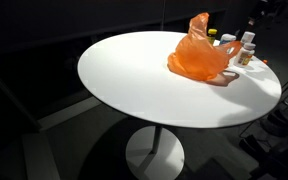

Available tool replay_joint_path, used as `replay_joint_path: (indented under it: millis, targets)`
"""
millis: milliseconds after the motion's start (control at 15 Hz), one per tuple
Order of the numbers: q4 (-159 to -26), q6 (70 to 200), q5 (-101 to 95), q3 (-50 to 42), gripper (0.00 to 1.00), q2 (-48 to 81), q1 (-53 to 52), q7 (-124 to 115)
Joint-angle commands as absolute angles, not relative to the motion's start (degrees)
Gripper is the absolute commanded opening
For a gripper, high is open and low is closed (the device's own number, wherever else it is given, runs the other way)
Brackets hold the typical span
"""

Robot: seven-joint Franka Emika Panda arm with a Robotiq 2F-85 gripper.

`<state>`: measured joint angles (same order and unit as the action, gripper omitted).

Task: Put the white and orange bottle in the plastic bag

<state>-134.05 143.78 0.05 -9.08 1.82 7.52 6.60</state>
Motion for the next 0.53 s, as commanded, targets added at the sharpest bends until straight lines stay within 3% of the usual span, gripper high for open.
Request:
replay_joint_path:
  millis: [0,467]
  targets:
    - [-132.44,147.02,3.9,-7.93,1.0,6.43,7.67,8.74]
    - [-131.38,145.45,2.61,-7.45,1.0,10.03,7.87,6.22]
